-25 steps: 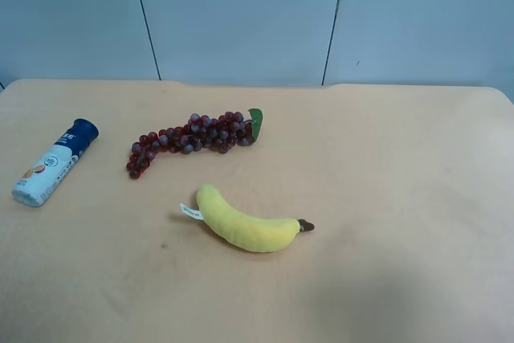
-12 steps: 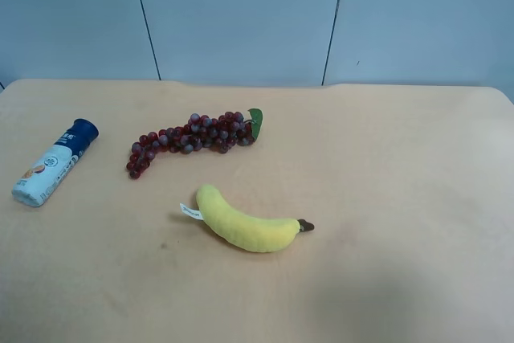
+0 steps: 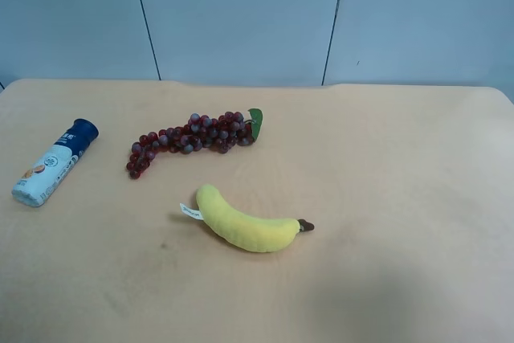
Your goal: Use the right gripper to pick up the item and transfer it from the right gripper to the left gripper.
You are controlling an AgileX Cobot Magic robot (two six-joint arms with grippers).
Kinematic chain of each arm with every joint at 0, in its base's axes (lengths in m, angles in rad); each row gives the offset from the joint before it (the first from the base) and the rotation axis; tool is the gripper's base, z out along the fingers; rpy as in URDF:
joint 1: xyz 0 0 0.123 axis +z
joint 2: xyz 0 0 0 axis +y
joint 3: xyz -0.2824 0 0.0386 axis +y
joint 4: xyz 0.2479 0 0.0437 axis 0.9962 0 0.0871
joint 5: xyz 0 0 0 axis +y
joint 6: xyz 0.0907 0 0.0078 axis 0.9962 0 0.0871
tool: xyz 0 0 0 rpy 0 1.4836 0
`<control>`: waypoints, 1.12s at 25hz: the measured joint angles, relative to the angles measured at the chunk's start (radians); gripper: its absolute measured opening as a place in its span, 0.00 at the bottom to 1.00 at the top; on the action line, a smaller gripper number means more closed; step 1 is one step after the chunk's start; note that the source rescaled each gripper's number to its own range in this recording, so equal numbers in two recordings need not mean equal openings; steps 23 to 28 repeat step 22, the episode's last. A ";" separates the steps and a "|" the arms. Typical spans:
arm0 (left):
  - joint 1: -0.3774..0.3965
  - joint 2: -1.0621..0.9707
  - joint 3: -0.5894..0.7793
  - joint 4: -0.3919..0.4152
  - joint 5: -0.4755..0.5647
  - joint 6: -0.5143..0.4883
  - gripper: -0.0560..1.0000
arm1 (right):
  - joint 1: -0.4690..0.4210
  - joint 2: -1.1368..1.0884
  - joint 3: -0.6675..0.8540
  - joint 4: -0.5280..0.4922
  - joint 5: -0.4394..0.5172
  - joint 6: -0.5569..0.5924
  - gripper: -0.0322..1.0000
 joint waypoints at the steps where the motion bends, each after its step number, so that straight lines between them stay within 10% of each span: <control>1: 0.000 0.000 0.000 0.000 0.000 0.000 1.00 | 0.000 0.000 0.000 0.000 0.000 0.000 1.00; 28: 0.000 0.000 0.000 0.000 -0.004 -0.003 1.00 | 0.000 0.000 0.000 0.000 0.000 0.000 1.00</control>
